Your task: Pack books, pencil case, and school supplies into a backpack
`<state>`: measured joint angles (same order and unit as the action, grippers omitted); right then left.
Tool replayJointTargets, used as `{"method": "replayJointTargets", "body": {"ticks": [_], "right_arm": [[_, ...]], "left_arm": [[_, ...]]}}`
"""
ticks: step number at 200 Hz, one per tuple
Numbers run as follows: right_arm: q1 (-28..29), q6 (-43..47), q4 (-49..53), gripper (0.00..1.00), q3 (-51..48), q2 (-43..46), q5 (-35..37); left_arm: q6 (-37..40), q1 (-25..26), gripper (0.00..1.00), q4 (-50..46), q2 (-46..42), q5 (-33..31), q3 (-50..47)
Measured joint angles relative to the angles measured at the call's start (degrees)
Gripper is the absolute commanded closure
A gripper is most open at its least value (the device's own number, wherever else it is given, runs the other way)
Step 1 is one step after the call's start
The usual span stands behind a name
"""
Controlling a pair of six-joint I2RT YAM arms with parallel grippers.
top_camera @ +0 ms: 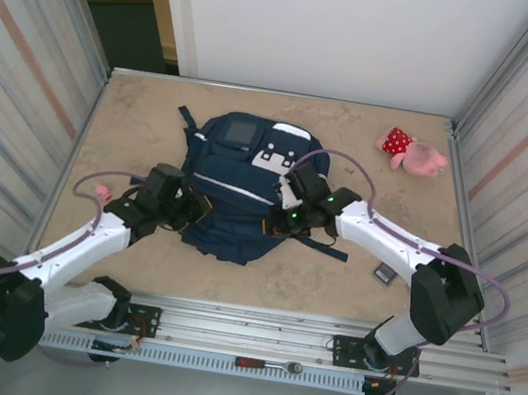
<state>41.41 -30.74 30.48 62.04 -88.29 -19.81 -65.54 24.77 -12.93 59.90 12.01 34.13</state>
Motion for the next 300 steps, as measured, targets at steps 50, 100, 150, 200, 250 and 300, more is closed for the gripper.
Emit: {"method": "replayJointTargets", "body": {"ticks": [50,100,150,200,250,300], "right_arm": [[-11.4,9.9,3.3,1.00,1.3,-1.3,-1.7],[-17.1,16.8,5.2,1.00,7.3,-6.7,-4.3],[-19.3,21.0,5.4,1.00,10.4,-10.6,-5.4],[-20.9,23.6,5.4,1.00,12.5,-14.6,-5.8],[-22.9,25.9,5.8,1.00,14.2,-15.5,-7.7],[-25.2,26.6,5.9,1.00,14.4,-16.7,-13.3]], "left_arm": [[6.5,-1.4,1.00,-3.8,0.7,6.0,1.7],[11.8,-1.6,1.00,-7.2,1.0,7.4,6.3],[15.4,-3.2,1.00,-9.6,1.2,9.2,7.0],[17.8,-3.7,1.00,-11.4,1.1,10.6,7.0],[19.3,-3.8,1.00,-12.3,0.4,11.0,7.3],[19.5,-4.0,1.00,-12.5,-0.3,11.6,7.3]]}}
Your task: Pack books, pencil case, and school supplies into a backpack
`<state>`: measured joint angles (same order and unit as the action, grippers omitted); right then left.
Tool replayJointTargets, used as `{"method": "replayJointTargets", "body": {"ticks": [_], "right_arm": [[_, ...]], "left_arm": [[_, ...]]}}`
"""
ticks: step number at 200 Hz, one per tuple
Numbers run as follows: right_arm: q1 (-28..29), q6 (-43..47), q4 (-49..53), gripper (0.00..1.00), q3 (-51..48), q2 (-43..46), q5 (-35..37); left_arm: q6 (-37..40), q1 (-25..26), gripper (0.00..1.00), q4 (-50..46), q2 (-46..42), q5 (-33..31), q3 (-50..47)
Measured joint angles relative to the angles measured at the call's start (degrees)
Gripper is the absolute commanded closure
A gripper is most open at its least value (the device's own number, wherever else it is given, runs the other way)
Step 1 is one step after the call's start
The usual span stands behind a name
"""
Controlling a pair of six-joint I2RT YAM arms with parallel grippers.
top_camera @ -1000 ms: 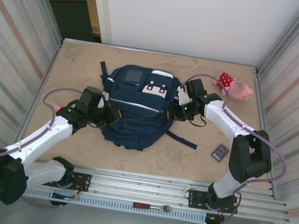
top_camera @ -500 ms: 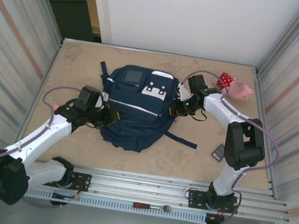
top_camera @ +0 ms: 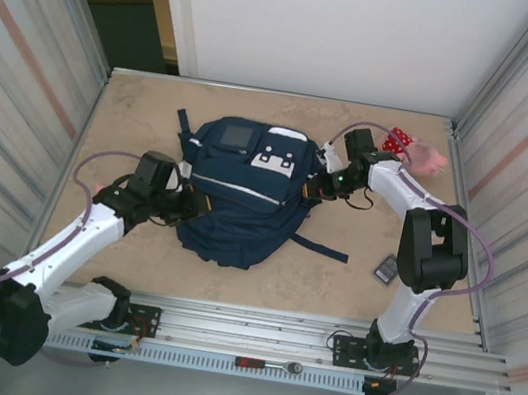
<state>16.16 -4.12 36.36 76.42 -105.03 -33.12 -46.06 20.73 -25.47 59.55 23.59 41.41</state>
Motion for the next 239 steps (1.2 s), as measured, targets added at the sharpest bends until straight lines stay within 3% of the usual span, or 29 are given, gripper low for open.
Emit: {"method": "replayJointTargets", "body": {"ticks": [91,153,165,179,191,199,208,216,239], "right_arm": [[0.3,3.8,-0.4,1.00,-1.6,2.7,-1.0],[-0.7,3.7,2.9,1.00,2.8,-1.1,-3.0],[-0.8,3.7,2.3,0.94,2.8,-1.0,-2.7],[-1.6,3.5,0.3,0.70,2.2,-0.2,0.7],[-3.5,3.4,-1.7,0.67,0.6,1.3,3.6],[-4.7,3.1,-2.7,0.66,-1.0,3.2,5.1],[-5.7,2.6,-3.5,0.66,-3.2,5.9,6.9],[-5.8,2.0,-4.2,0.66,-5.3,8.7,7.9],[-3.1,0.1,-5.3,0.65,-11.6,18.4,9.4]], "left_arm": [[1.1,-0.5,1.00,-1.8,-1.3,-0.2,0.0],[1.2,-0.5,1.00,-1.8,-4.5,-0.8,-1.9],[1.2,-0.5,1.00,-1.9,-4.8,-0.9,-2.5],[1.2,-0.7,1.00,-3.1,-4.8,-1.4,-2.8],[1.2,-1.3,1.00,-4.6,-4.7,-1.6,-2.8],[1.2,-1.4,0.91,-4.9,-4.6,-1.7,-2.8],[1.2,-1.5,0.71,-4.9,-4.2,-1.6,-2.8],[1.4,-1.5,0.60,-4.9,-3.8,-1.4,-2.8],[3.3,-1.5,0.47,-4.8,-3.3,-0.4,-2.8]]}}
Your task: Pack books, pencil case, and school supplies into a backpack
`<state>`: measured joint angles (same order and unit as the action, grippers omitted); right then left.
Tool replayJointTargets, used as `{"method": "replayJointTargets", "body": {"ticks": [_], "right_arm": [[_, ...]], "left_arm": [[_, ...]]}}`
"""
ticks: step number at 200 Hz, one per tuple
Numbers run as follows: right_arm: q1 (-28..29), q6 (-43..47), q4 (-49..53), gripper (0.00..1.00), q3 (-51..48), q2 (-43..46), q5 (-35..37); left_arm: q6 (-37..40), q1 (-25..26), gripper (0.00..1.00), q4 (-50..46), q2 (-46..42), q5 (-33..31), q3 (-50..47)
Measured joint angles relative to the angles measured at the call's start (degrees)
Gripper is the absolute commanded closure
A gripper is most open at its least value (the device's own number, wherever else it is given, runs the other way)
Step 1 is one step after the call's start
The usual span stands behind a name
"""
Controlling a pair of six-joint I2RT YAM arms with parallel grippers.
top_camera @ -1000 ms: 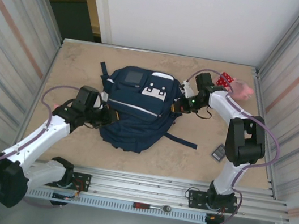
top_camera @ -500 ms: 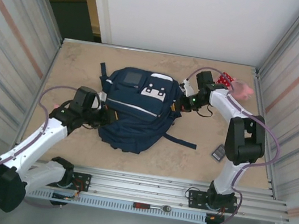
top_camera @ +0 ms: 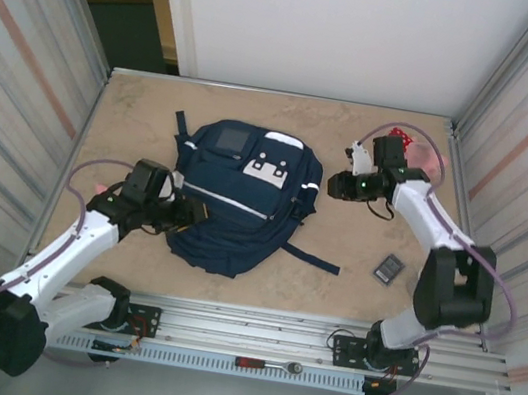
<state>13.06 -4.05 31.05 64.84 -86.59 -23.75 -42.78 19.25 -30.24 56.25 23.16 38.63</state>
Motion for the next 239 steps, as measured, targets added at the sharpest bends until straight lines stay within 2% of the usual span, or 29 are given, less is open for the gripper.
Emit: {"method": "replayJointTargets", "body": {"ticks": [25,45,92,115,130,156,176,197,239], "right_arm": [[3.7,-2.8,-2.4,0.63,-6.1,9.9,0.1],[4.3,-5.6,-4.8,0.63,-10.5,17.0,0.2],[3.9,-10.2,-9.4,0.56,-17.7,35.1,4.1],[2.0,-11.7,-11.5,0.38,-19.5,43.5,6.3],[0.3,-12.7,-12.9,0.32,-21.3,47.9,7.6],[-1.9,-14.0,-13.6,0.31,-24.4,52.2,7.0],[-2.2,-14.4,-13.9,0.30,-25.8,52.5,5.0],[-2.2,-14.6,-13.9,0.29,-26.5,52.1,3.1],[-2.2,-14.4,-13.9,0.27,-26.9,51.0,0.2]], "left_arm": [[5.7,0.0,0.42,-0.2,-1.1,0.1,0.9],[14.9,0.0,0.41,-1.2,-2.6,0.7,3.8],[50.4,0.0,0.36,-1.3,-4.4,6.4,14.5],[66.9,0.6,0.35,-3.3,-1.8,9.4,18.4],[77.0,2.8,0.32,-5.7,2.2,9.5,20.7],[90.8,9.0,0.28,-8.9,11.1,6.8,21.7],[97.7,12.3,0.27,-10.4,18.5,4.7,22.3],[102.2,13.1,0.28,-10.3,24.9,3.8,23.7],[106.3,13.9,0.29,-6.8,30.0,2.1,24.3]]}}
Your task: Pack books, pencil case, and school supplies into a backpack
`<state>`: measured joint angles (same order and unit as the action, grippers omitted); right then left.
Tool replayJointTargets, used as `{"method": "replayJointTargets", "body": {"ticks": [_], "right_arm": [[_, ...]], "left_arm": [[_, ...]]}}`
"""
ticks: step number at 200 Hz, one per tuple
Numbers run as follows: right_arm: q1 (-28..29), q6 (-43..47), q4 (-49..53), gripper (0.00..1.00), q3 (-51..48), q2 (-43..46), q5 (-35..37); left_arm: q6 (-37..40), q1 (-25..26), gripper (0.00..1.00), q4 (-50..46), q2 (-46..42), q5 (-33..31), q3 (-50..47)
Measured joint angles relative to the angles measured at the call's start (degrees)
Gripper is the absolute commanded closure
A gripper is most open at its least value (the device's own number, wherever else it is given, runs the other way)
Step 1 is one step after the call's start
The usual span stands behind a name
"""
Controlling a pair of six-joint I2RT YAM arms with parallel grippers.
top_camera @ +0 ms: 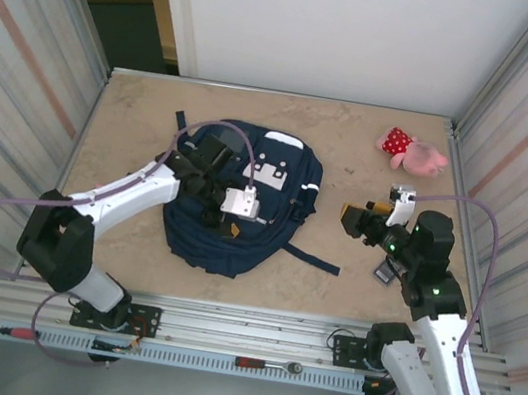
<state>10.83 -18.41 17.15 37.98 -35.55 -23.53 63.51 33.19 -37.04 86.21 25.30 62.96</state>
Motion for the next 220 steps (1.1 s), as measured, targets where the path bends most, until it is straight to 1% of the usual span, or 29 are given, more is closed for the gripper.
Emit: {"method": "replayJointTargets", "body": {"ticks": [8,30,49,65,82,109,126,143,160,173,220], "right_arm": [[0.0,0.1,0.0,0.27,0.0,-0.2,-0.5],[0.0,0.9,-0.1,0.26,-0.3,-0.7,-1.4],[0.0,2.1,-0.2,0.28,-1.1,-1.3,-2.0],[0.0,4.7,0.1,0.29,-1.4,-3.1,-2.3],[0.0,8.7,0.9,0.30,-1.4,-6.2,-3.3],[1.6,16.1,1.4,0.31,-1.4,-12.6,-4.7],[5.2,22.7,1.4,0.30,-0.8,-17.0,-5.2],[9.5,29.2,1.4,0.29,1.2,-22.3,-5.5],[13.1,35.9,0.8,0.30,4.3,-29.0,-6.6],[14.8,40.6,0.2,0.30,6.6,-33.9,-8.1],[15.6,53.1,-1.6,0.30,14.7,-49.7,-13.7]], "left_arm": [[0.5,0.4,0.31,0.4,0.5,-0.4,0.0],[1.6,1.5,0.44,1.4,1.3,-1.6,-0.3],[2.1,2.0,0.64,3.1,1.1,-2.5,-2.1],[1.2,2.0,0.85,4.6,0.4,-2.6,-4.2],[-1.1,0.8,1.00,6.4,-1.5,-0.3,-5.9],[-7.4,-3.6,1.00,12.2,-7.0,7.4,-10.1],[-11.6,-5.6,1.00,17.3,-10.0,11.2,-13.8],[-14.6,-6.6,1.00,20.6,-10.8,13.7,-16.0],[-16.3,-6.9,1.00,22.4,-10.8,15.1,-16.9],[-16.9,-7.0,1.00,23.3,-10.8,15.7,-17.0],[-17.3,-7.0,1.00,24.5,-10.8,16.7,-17.7]]}}
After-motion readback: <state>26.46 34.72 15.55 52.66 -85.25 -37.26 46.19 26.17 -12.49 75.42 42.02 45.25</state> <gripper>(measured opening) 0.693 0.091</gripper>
